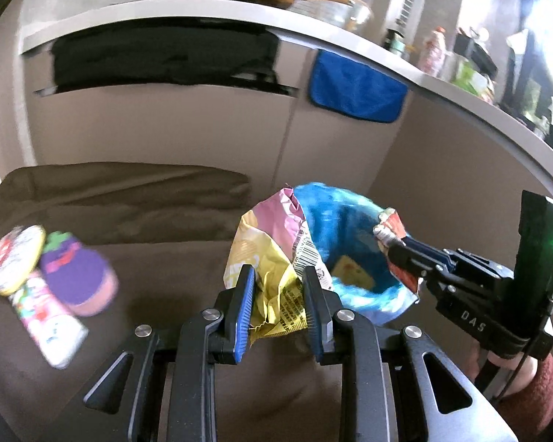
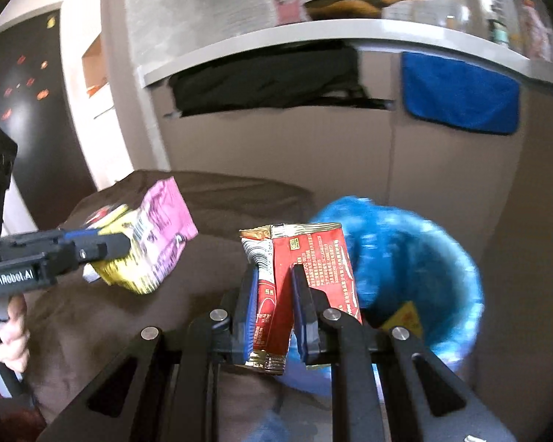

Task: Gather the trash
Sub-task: 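Carry the chip bag and red packet over the bin and release both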

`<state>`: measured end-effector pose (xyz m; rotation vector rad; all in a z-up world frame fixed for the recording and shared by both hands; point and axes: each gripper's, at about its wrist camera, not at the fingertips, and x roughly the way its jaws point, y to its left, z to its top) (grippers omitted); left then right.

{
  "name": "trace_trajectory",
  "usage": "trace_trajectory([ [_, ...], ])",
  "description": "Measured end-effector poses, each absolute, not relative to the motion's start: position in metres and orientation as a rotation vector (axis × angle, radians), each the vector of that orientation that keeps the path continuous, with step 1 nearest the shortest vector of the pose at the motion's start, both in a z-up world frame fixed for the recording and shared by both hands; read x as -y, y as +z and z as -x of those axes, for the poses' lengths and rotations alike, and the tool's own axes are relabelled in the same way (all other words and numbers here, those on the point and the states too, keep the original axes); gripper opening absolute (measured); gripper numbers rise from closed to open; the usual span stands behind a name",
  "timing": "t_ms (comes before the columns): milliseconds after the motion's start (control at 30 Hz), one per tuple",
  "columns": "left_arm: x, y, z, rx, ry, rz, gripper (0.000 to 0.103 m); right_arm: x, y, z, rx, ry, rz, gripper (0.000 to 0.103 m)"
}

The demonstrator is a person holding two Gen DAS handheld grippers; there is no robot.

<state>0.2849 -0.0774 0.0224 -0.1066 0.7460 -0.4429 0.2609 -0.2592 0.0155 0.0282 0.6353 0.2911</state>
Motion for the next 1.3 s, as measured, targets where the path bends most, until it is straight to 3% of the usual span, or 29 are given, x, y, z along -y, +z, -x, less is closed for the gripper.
trace_trajectory([
  [367,0.145,0.002,-0.312,-0.809,-0.507,0.075,0.027,0.329,0.011,-0.269,-0.626,0.176,-0.08,0.015],
  [1300,0.19,-0.045,-0.382,-0.904,-0.51,0.002,0.027,0.35,-0.046,-0.332,-0.733,0.155,-0.203,0.016],
])
